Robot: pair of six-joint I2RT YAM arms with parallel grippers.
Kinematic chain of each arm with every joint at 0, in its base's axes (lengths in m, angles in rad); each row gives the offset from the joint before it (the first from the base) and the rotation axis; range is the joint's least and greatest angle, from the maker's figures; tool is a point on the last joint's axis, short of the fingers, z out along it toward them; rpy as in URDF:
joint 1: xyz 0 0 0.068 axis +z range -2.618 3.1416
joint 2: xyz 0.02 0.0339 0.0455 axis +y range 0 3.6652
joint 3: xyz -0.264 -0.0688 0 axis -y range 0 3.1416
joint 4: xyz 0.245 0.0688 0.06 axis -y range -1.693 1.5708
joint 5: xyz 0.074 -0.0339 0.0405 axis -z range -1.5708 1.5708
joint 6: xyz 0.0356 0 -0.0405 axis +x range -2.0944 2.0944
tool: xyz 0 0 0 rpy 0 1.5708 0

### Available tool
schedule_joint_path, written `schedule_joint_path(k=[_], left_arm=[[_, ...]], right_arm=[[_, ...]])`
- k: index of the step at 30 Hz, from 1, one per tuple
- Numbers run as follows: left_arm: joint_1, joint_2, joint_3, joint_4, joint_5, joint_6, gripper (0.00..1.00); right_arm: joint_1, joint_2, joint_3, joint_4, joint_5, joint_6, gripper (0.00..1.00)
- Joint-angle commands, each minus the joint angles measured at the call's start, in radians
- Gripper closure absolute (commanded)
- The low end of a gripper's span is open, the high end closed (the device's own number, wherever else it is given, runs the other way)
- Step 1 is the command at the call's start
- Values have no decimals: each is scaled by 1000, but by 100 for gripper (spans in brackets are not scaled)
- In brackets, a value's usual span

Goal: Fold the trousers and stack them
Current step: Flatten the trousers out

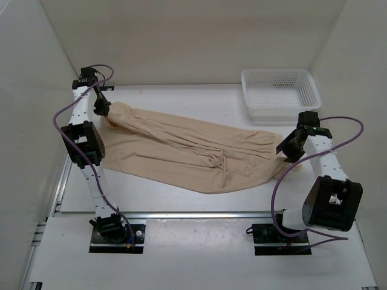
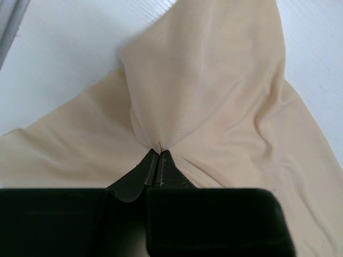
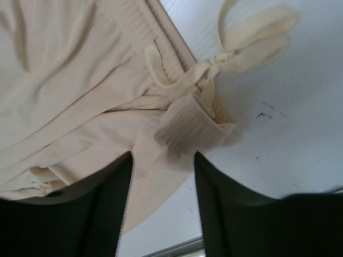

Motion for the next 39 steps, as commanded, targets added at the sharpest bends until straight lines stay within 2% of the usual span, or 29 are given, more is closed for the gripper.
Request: schedule_joint_path(k=[1,2,3,4,5,6,7,8,10,13,17,20,23,24,25,27,33,35,38,39], left_arm=[[20,-29,0,-5,-67,8,90],[20,-29,14,-5,-67,-3,90],[20,-29,29,-21,-53,-3,82],[20,-20,44,-21,-33,-3,67],[20,-20,61,-36,3,-3,48],[20,-20,84,-36,20,-3,19],[20,-20,94,-45,33,-3,12],[20,-35,94,-45,45,-3,10],[20,-67,94,-45,62,6,9],[20,-104,94,-45,88,6,9],[20,-159,81,-45,111,15,9],[20,-168,81,-45,111,24,9],[20,-168,72,-45,111,24,9],[20,-168,72,-45,102,24,9],[20,-168,72,-45,102,24,9],[20,-178,63,-45,102,24,9],[20,-178,63,-45,137,34,9],[11,-178,75,-45,146,43,9],[-9,-153,97,-54,171,53,9],[-27,-138,110,-54,185,66,9]], right_arm=[[-5,56,108,25,14,-7,53],[-5,119,131,25,14,-7,58],[-16,154,181,37,1,5,65],[-16,191,212,50,-15,16,65],[-16,263,243,50,-25,16,65],[-16,298,275,50,-25,25,64],[-16,363,332,63,-41,25,53],[-16,397,366,64,-41,25,49],[-16,498,459,53,0,7,38],[-16,598,550,25,63,-24,31],[-16,717,621,-1,94,-33,29],[-16,760,641,-1,125,-33,35],[-16,782,641,-1,146,-33,55],[-16,782,641,-1,160,-33,63],[-16,771,641,-1,172,-22,82],[-16,741,619,-13,256,10,100],[-16,537,527,25,436,85,100],[-25,547,571,36,436,50,100],[-25,653,703,-50,482,50,100],[-25,694,725,-65,482,50,95]])
